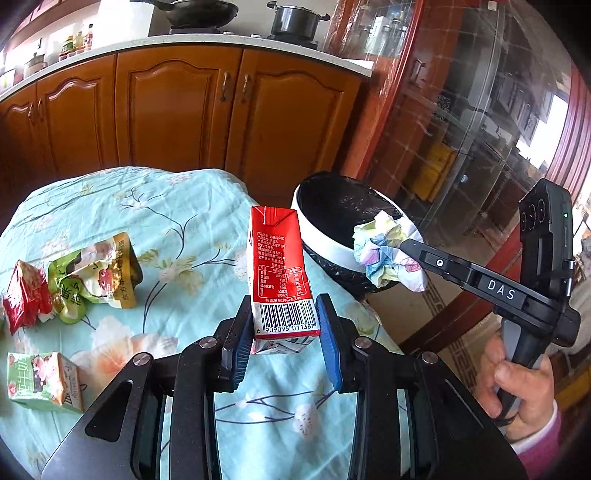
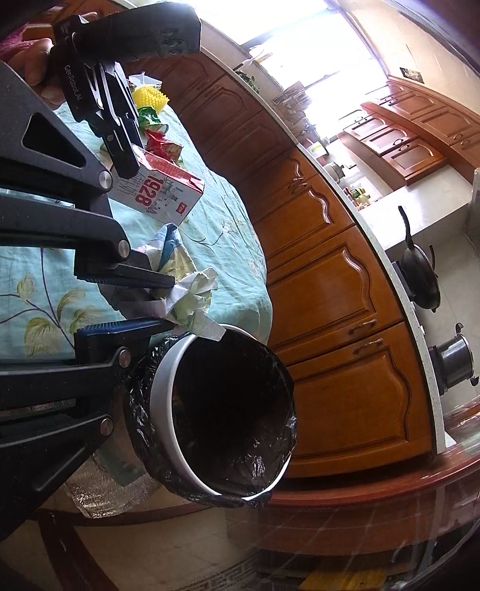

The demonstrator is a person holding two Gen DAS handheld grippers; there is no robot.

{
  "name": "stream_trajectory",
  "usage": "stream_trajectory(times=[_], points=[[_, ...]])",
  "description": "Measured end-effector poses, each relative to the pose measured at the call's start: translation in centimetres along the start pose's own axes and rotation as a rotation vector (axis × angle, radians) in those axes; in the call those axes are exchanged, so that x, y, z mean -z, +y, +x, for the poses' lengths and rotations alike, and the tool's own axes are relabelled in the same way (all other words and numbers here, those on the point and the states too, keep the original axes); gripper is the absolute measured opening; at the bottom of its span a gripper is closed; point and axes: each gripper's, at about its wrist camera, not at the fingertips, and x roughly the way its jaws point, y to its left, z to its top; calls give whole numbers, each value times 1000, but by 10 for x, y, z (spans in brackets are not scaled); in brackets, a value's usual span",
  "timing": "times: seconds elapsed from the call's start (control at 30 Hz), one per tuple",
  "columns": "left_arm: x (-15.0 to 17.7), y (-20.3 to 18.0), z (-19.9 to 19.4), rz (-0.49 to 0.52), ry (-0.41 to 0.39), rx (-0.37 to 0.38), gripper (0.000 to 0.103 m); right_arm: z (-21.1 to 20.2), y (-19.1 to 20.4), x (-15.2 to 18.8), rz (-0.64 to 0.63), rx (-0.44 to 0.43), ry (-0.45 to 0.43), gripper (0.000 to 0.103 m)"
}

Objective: Collect trash
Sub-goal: 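Carry the red carton and crumpled paper over the bin with both grippers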

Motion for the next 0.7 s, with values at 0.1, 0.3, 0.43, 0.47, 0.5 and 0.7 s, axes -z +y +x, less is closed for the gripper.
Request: stream_trajectory(times=[0.1,0.3,0.43,0.47,0.5,0.7], points=[[-5,-5,6,14,5,12,31,-4,-6,-2,8,6,-9,16],[-13,-17,17,37,16,29,31,-8,-16,-7,22,17,-23,16],[-19,-24,22,55,18,41,31,-10,-23,-10,29,28,-30,16],[-22,-26,24,60,17,44,31,-10,-25,-10,31,31,-32,16],[-24,-28,25,65,16,48,31,-11,-27,-11,34,34,-34,16],[-37,-39,36,89,20,71,31,-12,-40,-17,54,50,-48,16]])
